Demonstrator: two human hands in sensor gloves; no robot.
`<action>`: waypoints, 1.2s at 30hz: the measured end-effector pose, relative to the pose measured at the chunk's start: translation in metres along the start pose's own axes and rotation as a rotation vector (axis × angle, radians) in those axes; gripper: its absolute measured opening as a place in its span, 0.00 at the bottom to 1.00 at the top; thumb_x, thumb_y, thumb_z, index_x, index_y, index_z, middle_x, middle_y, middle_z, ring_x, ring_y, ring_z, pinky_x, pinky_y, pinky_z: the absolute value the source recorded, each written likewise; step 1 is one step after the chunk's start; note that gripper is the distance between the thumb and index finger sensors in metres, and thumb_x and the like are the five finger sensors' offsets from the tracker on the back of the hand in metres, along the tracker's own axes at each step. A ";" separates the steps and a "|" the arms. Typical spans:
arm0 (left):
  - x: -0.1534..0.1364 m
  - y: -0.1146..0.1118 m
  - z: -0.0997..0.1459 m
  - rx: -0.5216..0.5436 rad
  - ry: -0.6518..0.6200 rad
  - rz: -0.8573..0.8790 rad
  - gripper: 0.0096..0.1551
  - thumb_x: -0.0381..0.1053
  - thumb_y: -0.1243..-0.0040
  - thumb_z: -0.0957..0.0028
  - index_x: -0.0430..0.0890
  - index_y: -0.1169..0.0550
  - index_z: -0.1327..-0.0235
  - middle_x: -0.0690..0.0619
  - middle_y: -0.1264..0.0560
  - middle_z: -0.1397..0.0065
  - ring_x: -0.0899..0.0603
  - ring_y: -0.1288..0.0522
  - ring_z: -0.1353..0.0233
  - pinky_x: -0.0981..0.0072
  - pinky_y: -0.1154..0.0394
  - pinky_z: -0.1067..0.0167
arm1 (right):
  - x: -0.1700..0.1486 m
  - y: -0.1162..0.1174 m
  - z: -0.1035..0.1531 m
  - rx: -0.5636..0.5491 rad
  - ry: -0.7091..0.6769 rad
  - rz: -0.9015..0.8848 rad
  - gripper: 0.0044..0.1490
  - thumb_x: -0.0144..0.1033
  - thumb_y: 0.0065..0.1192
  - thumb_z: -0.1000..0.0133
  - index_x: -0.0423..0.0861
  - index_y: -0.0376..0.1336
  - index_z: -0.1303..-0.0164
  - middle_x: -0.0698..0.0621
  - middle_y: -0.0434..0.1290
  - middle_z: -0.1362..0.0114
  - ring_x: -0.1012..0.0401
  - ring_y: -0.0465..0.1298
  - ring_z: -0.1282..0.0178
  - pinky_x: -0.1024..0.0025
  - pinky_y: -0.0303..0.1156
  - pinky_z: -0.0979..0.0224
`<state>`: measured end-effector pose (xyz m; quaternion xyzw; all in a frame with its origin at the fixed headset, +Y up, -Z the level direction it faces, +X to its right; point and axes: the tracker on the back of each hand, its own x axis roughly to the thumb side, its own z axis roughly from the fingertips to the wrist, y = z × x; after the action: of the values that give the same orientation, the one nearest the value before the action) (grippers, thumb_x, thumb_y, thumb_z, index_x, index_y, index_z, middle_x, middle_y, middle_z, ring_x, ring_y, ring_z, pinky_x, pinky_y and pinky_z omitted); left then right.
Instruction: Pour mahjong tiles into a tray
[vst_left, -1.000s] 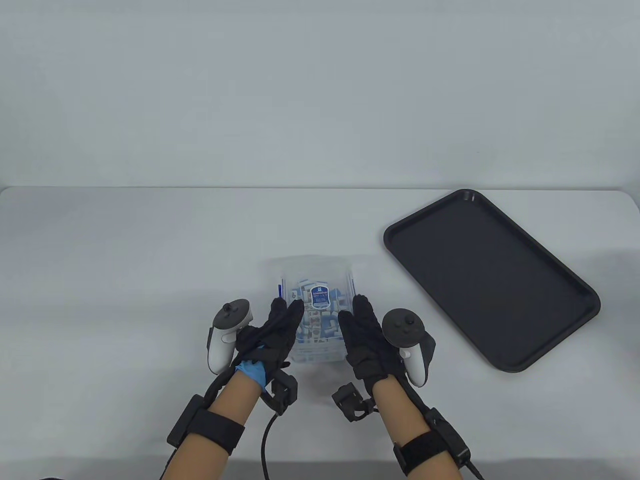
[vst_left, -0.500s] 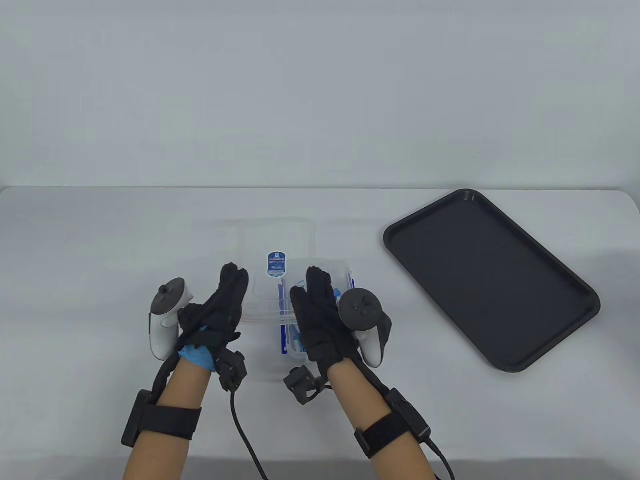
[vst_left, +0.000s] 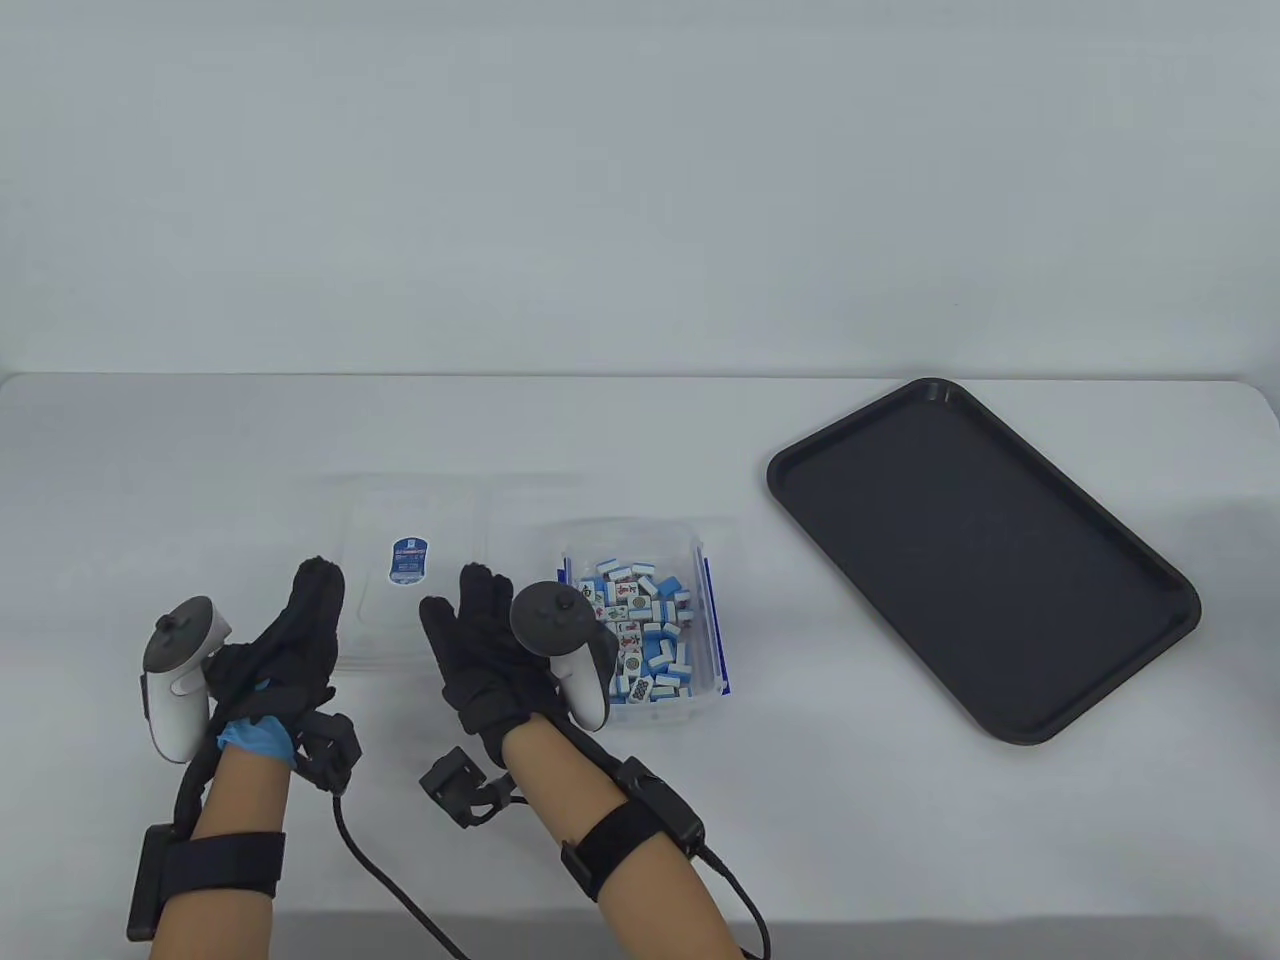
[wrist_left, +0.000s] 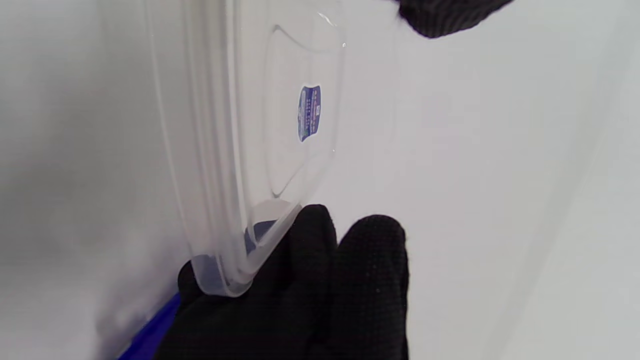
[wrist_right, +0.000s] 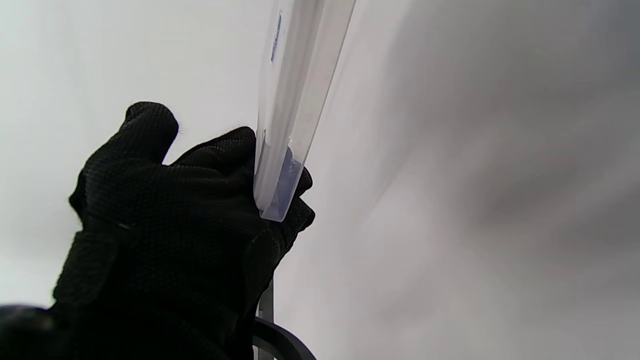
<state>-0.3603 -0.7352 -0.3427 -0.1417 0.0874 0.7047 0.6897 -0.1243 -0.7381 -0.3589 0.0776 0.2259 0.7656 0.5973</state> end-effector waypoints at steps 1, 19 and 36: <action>-0.006 0.005 0.000 0.017 0.029 0.004 0.46 0.67 0.60 0.32 0.49 0.60 0.13 0.45 0.65 0.11 0.36 0.71 0.14 0.47 0.75 0.25 | -0.002 0.005 -0.002 0.014 0.020 -0.003 0.49 0.58 0.28 0.30 0.42 0.19 0.18 0.35 0.16 0.19 0.35 0.21 0.21 0.42 0.25 0.21; -0.045 0.012 -0.006 0.078 0.296 -0.063 0.44 0.67 0.61 0.33 0.51 0.60 0.13 0.47 0.66 0.10 0.42 0.76 0.16 0.51 0.78 0.26 | -0.031 0.029 -0.024 0.062 0.208 0.073 0.50 0.58 0.29 0.30 0.38 0.22 0.17 0.35 0.17 0.19 0.35 0.19 0.23 0.42 0.22 0.23; 0.023 -0.062 -0.002 -0.091 -0.193 -0.041 0.47 0.71 0.67 0.32 0.52 0.70 0.18 0.48 0.74 0.14 0.39 0.80 0.19 0.44 0.77 0.29 | 0.032 -0.065 0.033 -0.120 -0.165 0.021 0.49 0.61 0.36 0.32 0.43 0.31 0.13 0.34 0.33 0.13 0.34 0.38 0.15 0.35 0.37 0.19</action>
<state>-0.2987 -0.7117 -0.3477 -0.1061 -0.0142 0.7040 0.7021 -0.0632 -0.6879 -0.3630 0.1066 0.1288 0.7751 0.6093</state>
